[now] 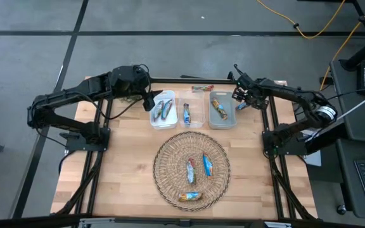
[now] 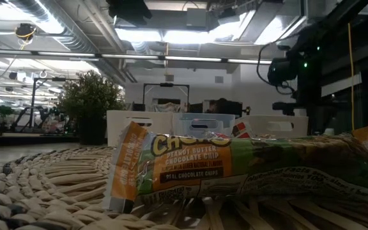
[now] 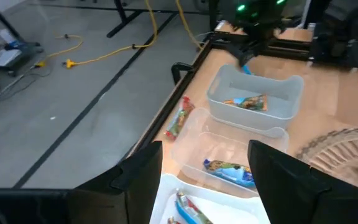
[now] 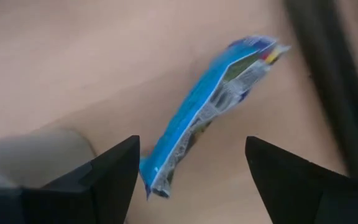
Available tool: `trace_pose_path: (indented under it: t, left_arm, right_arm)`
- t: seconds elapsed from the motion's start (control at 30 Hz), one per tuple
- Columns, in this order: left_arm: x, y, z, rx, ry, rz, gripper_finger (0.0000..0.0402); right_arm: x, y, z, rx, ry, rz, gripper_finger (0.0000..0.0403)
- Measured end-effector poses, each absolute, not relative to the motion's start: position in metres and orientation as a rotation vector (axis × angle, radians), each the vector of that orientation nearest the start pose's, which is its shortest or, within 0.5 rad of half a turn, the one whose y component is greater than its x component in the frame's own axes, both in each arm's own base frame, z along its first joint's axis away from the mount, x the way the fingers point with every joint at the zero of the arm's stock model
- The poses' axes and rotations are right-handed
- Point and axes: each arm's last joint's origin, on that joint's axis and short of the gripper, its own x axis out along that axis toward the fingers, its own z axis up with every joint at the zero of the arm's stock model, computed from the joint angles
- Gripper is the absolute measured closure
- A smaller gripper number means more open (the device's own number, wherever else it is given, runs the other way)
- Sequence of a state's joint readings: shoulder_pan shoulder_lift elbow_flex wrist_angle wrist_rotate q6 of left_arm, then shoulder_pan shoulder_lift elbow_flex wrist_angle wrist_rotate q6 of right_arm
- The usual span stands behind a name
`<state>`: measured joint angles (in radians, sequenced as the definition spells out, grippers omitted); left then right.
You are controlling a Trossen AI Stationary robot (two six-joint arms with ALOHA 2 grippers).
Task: Pick and place Granola Bars by type
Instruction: Put the blue granola bar into the transparent bin
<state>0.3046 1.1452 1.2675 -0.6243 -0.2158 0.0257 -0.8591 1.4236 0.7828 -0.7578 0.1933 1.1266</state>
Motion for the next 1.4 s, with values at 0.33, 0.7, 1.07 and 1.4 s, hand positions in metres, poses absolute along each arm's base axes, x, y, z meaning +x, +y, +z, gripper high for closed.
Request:
trace_pose_path:
  t: [0.33,0.7,1.07,1.4]
  left_arm:
    - [0.219,0.073,0.387,-0.018,0.510,0.436,0.0174]
    - [0.219,0.073,0.387,-0.027,0.507,0.438,0.0174]
    - [0.219,0.074,0.387,-0.031,0.506,0.462,0.0174]
    - [0.219,0.077,0.392,-0.012,0.456,0.566,0.0174]
  right_arm:
    - [0.146,-0.188,0.148,1.386,0.770,-1.676,0.0127]
    - [0.145,-0.188,0.153,1.321,0.798,-1.636,0.0345]
    - [0.128,-0.172,0.204,1.109,0.677,-1.542,0.0369]
    - [0.107,-0.123,0.290,0.794,0.289,-1.057,0.0377]
